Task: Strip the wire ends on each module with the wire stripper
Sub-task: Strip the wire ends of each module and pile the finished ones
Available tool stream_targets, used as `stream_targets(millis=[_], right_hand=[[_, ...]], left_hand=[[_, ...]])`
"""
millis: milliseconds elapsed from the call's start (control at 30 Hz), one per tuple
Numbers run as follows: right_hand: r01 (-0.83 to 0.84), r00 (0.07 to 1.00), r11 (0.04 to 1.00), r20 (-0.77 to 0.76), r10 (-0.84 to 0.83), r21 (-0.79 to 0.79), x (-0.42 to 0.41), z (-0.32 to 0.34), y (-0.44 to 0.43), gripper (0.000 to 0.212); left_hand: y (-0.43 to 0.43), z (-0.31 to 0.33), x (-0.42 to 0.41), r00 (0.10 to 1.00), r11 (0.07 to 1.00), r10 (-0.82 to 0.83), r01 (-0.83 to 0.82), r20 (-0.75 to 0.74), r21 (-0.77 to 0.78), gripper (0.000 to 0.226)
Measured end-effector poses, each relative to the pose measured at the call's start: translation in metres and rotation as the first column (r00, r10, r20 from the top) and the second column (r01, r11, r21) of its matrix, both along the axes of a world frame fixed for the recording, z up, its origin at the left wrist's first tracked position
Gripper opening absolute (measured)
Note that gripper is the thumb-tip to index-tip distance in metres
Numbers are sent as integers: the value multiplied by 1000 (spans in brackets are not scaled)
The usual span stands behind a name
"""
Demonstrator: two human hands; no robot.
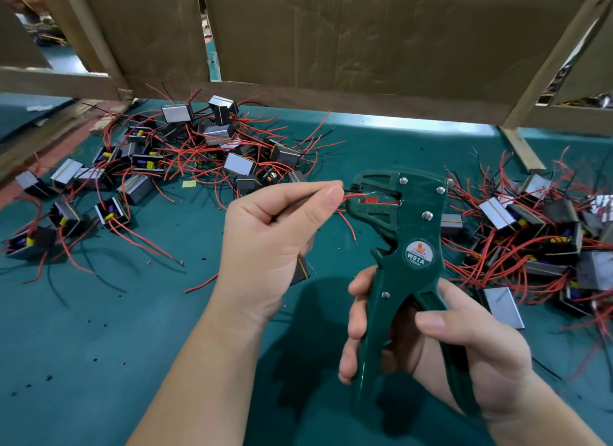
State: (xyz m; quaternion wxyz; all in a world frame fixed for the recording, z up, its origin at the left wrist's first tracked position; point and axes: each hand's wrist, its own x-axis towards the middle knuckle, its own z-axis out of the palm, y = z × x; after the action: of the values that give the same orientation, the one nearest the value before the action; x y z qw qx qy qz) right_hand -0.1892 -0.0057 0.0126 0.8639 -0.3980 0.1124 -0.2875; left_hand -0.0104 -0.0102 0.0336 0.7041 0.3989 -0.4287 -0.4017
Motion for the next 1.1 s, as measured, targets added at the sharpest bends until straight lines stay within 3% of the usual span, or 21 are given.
stream_targets(millis=[100, 233, 400, 600, 867, 1100], right_hand=[[57, 996, 998, -69, -59, -31, -1, -2, -1, 51], [98, 991, 994, -91, -102, -39, -1, -2, -1, 55], [137, 987, 990, -83, -139, -32, 1, -2, -3, 56], [170, 978, 985, -120, -171, -19, -1, -2, -4, 58], [44, 997, 999, -64, -44, 4, -1, 1, -2, 52], [99, 975, 994, -193, -106, -50, -3, 0, 0, 45]], left_hand=[[1, 1, 4, 995, 995, -80, 83, -56, 55, 13], [0, -1, 3, 989, 991, -90, 78, 114, 107, 16], [-1, -2, 6, 981, 991, -122, 112, 150, 70, 6], [-5, -4, 8, 996, 984, -81, 74, 35, 165, 19], [-4, -4, 2, 976, 999, 3, -12, 218, 39, 13], [-2, -6, 4, 975, 999, 36, -39, 221, 7, 13]])
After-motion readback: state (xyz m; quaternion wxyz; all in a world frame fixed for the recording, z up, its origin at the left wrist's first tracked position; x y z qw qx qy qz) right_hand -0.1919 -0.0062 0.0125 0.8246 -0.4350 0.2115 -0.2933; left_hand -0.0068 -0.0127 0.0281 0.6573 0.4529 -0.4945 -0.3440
